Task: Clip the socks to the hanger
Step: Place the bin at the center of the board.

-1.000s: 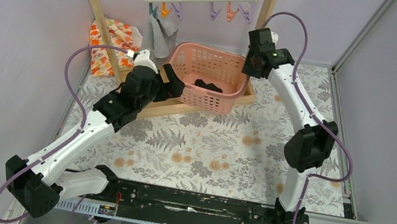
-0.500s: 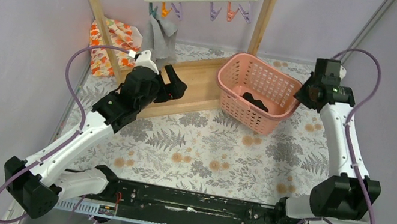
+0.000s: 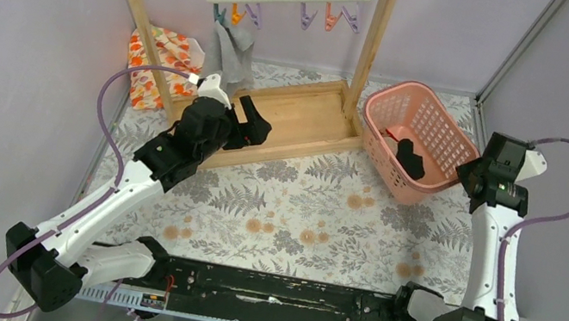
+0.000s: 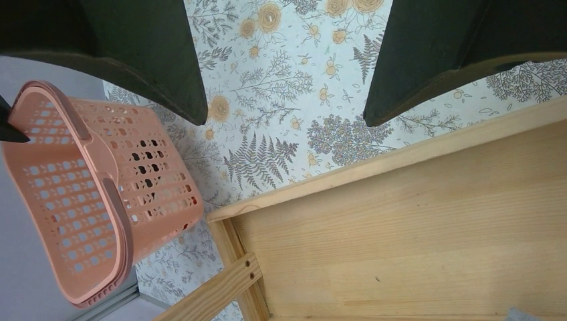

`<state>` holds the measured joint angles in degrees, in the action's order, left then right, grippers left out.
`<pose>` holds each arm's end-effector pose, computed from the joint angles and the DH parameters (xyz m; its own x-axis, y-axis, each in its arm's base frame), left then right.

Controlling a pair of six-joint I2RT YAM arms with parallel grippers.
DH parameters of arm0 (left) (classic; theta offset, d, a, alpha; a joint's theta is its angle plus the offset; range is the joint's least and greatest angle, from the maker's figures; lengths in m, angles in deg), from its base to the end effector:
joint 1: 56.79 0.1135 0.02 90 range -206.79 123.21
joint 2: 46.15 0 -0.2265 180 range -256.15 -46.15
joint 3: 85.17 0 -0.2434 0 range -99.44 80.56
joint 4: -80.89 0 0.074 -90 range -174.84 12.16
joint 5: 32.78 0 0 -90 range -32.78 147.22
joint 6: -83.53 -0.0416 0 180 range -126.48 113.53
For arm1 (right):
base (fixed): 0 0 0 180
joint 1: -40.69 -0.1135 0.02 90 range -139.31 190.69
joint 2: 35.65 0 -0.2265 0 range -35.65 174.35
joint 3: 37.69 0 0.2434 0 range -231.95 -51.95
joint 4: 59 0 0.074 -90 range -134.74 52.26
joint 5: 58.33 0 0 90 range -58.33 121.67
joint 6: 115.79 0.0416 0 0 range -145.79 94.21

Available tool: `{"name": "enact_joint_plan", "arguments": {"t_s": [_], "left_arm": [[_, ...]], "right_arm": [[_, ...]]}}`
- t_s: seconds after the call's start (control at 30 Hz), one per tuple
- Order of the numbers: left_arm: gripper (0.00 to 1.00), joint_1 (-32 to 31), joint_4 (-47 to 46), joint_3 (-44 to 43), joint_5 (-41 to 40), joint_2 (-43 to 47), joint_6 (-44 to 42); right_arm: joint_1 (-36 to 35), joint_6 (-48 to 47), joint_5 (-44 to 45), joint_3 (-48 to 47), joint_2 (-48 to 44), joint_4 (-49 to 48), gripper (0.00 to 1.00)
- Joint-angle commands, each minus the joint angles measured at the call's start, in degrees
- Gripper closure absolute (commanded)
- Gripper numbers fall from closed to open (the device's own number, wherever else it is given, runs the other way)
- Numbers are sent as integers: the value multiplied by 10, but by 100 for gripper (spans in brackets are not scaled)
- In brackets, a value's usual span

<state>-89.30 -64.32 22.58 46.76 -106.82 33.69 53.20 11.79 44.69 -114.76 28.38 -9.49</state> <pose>0.2175 -0.1297 0.3145 -0.5041 -0.4308 -0.7485 0.0820 0.8389 -0.5380 0.2421 -0.0633 0.3040 -0.2233 0.6582 -0.7190 0.6613 0.6442 0.3843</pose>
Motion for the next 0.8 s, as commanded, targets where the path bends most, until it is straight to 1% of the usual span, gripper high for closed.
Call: {"name": "enact_joint_plan", "arguments": {"t_s": [0.0,0.13,0.33,0.37,0.4,0.47,0.5,0.53,0.57,0.67,0.77], "left_arm": [[5,-4,-18,0,-4,11,-12],[5,-5,-17,1,-3,12,-12],[5,-5,-14,-1,-7,12,-17],[5,-5,-14,-2,-8,12,-18],[5,-5,-12,-3,-9,11,-19],[5,-5,-10,-3,-11,9,-19],[5,-5,-10,-3,-12,8,-19],[5,-5,-10,-3,-14,7,-19],[5,-5,-9,-2,-18,6,-18],[5,-4,-7,3,-50,6,-17],[3,-3,-3,6,-73,5,-16]], "right_arm": [[5,55,44,0,-30,-79,100],[6,76,44,27,-26,-97,100],[6,103,-5,97,-14,-133,100],[6,104,-15,105,-15,-134,95],[6,103,-22,109,-16,-134,87],[6,96,-26,114,-22,-134,66],[6,92,-19,111,-26,-126,50],[6,85,-9,106,-35,-117,38],[6,80,2,101,-42,-109,32],[6,67,32,84,-76,-94,24],[6,54,53,65,-110,-84,22]]}}
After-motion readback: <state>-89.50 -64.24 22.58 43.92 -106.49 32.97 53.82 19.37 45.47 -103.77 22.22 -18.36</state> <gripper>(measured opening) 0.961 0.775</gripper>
